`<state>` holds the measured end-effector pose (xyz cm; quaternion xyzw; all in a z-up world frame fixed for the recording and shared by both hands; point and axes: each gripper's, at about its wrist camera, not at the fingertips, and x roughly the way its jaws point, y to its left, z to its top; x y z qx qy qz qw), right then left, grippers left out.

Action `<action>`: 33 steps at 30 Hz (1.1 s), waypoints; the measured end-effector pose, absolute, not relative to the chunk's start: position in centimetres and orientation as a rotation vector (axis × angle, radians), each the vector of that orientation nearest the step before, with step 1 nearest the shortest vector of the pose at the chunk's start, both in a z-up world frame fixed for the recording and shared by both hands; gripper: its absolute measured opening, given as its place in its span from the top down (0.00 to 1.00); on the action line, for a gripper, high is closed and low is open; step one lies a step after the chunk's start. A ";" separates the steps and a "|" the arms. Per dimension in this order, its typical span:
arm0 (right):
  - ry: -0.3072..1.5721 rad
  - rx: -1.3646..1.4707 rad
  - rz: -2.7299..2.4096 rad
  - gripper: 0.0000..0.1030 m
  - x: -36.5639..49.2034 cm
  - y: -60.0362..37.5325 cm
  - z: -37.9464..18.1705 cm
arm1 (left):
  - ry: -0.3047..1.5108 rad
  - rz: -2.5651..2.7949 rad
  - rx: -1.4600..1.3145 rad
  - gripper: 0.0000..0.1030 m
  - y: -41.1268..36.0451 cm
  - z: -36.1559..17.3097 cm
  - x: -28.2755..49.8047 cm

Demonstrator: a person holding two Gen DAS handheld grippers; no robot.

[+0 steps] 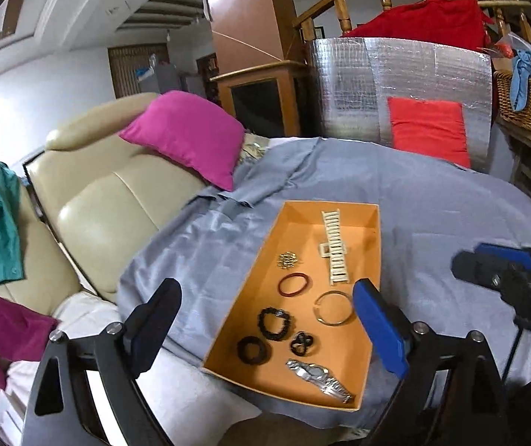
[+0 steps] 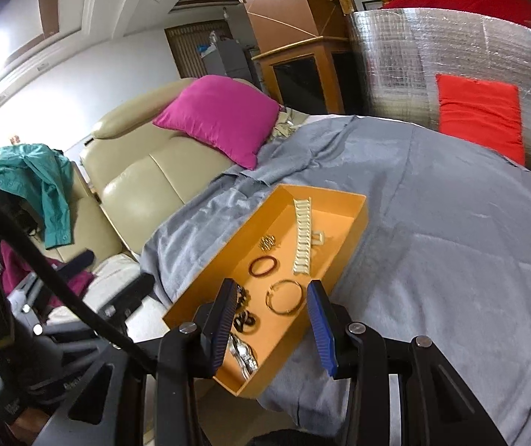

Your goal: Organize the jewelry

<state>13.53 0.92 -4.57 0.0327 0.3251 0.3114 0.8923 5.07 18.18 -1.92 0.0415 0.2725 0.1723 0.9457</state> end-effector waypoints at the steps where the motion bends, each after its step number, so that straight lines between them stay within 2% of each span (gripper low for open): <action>1: 0.679 0.071 0.638 0.55 13.2 0.9 -4.7 | 0.554 0.359 0.089 0.09 18.2 -1.8 4.9; 3: 0.688 0.092 0.623 0.49 12.1 0.5 -4.8 | 0.552 0.376 0.087 0.09 18.5 -1.5 4.3; 12: 0.658 0.094 0.596 0.44 7.6 0.1 -3.8 | 0.526 0.407 0.049 0.09 19.3 0.3 1.5; 33: 0.628 0.067 0.582 0.43 4.2 1.6 -3.4 | 0.497 0.432 0.065 0.09 19.4 1.6 -0.9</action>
